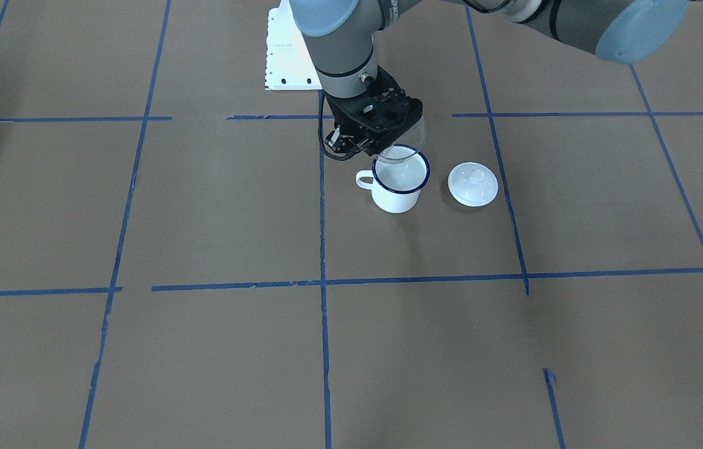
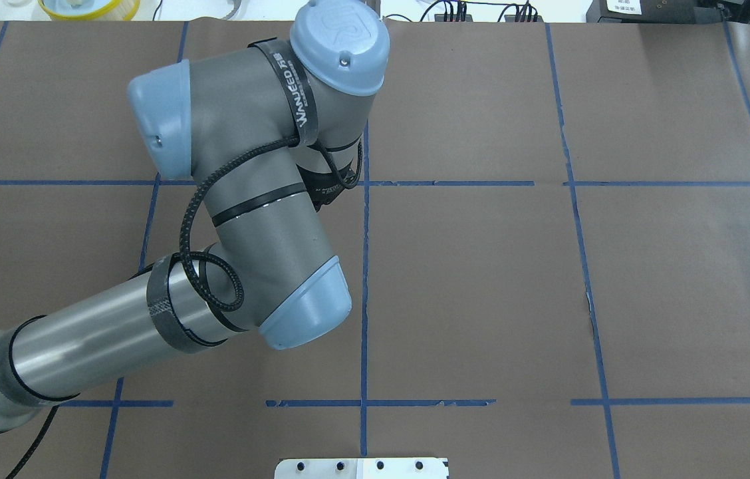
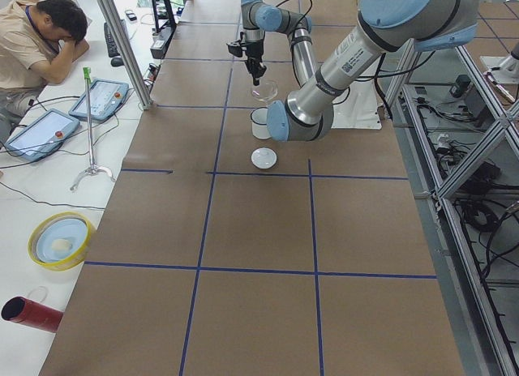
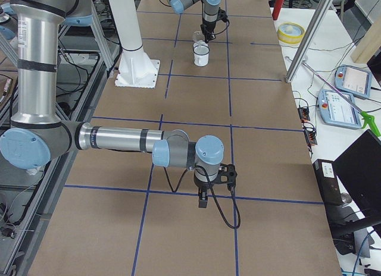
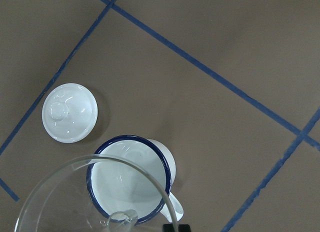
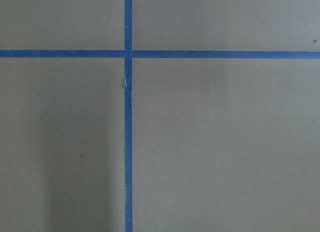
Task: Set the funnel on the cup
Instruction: 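Lower the funnel spout into the mug and open the left gripper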
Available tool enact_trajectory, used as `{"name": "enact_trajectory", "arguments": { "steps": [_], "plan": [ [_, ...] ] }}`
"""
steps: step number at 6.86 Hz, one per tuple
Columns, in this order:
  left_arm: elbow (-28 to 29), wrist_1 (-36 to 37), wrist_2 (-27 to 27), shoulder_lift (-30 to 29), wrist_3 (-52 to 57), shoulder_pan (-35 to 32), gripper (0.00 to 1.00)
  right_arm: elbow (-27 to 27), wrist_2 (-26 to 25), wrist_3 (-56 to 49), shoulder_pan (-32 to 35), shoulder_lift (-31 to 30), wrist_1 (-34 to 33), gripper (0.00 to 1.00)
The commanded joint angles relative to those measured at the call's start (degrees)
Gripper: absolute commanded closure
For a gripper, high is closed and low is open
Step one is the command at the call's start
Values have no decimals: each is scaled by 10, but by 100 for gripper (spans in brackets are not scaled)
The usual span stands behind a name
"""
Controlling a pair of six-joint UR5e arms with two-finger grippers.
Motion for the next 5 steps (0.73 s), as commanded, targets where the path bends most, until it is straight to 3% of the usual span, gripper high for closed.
{"name": "enact_trajectory", "arguments": {
  "steps": [1,3,5],
  "plan": [
    [6,-23,21,20,2,6,100,0,0,0,0,0,0,0],
    [23,-101,30,61,-1,18,100,0,0,0,0,0,0,0],
    [28,-108,37,65,-1,26,100,0,0,0,0,0,0,0]
  ]
}}
